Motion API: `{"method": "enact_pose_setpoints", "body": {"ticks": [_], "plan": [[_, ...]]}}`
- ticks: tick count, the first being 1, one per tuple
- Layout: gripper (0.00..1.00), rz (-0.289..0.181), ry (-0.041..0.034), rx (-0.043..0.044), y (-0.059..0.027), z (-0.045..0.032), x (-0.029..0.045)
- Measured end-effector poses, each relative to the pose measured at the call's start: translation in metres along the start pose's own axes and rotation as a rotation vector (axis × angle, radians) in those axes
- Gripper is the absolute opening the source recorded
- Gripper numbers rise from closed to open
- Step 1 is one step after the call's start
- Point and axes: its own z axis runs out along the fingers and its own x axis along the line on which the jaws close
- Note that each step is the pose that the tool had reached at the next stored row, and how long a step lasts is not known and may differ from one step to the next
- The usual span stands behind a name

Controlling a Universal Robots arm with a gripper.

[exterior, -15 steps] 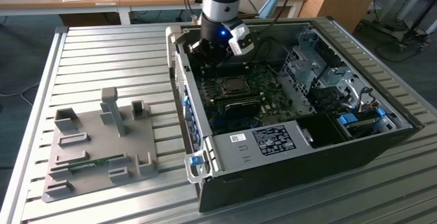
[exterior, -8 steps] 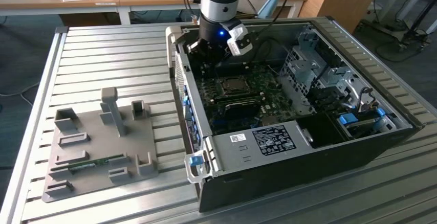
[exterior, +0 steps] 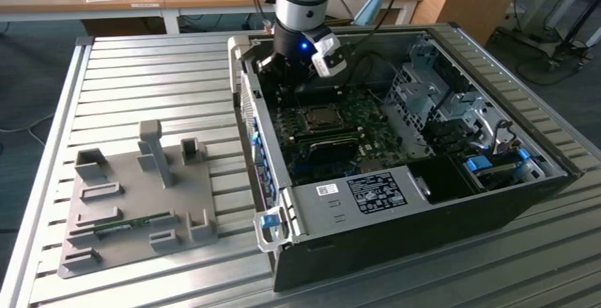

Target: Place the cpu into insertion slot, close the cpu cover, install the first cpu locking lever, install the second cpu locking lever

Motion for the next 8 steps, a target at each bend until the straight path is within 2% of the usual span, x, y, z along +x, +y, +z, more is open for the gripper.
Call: {"method": "enact_pose_setpoints", "body": {"ticks": [2,5,8], "plan": [[0.11,0.0,-0.0002,-0.0149,0.0,0.0,0.0],[0.11,0.001,-0.0002,-0.022,0.0001,-0.0003,0.0],[0.11,0.001,-0.0003,-0.0342,0.0002,-0.001,0.0]]}}
